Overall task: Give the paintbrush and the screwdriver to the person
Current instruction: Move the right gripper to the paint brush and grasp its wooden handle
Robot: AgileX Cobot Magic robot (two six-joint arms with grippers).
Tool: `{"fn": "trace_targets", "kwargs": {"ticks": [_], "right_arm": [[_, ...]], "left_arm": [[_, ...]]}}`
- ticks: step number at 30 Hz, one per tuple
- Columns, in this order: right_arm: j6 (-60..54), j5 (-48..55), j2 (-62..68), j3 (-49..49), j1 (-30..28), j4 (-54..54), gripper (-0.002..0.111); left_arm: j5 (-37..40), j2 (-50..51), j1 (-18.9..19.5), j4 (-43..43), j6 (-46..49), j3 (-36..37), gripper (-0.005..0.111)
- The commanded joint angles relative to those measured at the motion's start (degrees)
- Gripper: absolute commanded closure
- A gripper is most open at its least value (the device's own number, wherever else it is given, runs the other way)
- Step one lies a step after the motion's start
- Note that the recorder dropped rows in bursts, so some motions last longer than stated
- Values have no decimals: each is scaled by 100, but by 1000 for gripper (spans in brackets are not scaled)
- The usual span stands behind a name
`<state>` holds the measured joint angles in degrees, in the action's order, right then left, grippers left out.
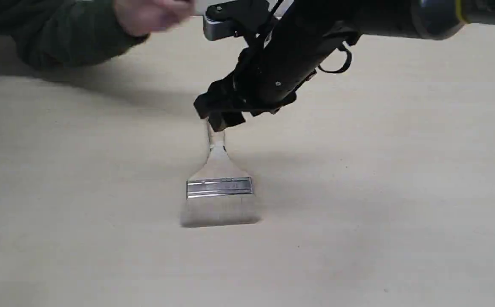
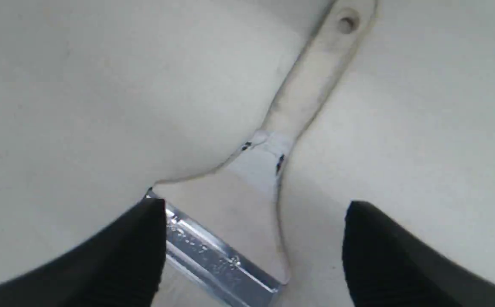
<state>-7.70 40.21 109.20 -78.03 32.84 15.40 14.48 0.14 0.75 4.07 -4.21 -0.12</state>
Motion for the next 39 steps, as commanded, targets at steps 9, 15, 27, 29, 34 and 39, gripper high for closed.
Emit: {"fn": "trace_targets", "kwargs": {"ticks": [9,15,27,29,34,39], "right_arm": [[285,-610,404,19,126,21,56],[399,-503,904,-342,126,21,52],[701,-126,1555,-884,126,39,45],[770,-22,1649,-961,126,39,45],[867,148,1795,-1094,126,39,45],[982,183,1812,-1120,126,39,45]], "left_arm": [[-17,-14,-11,-22,-12,12,107],[-19,-14,-11,-9,-12,12,107],[-19,-14,-11,-9,-12,12,107],[-19,-14,-11,-9,-12,12,107],[-19,-14,-11,-9,-12,12,107],[-3,-14,-11,-23,-12,12,107]]}}
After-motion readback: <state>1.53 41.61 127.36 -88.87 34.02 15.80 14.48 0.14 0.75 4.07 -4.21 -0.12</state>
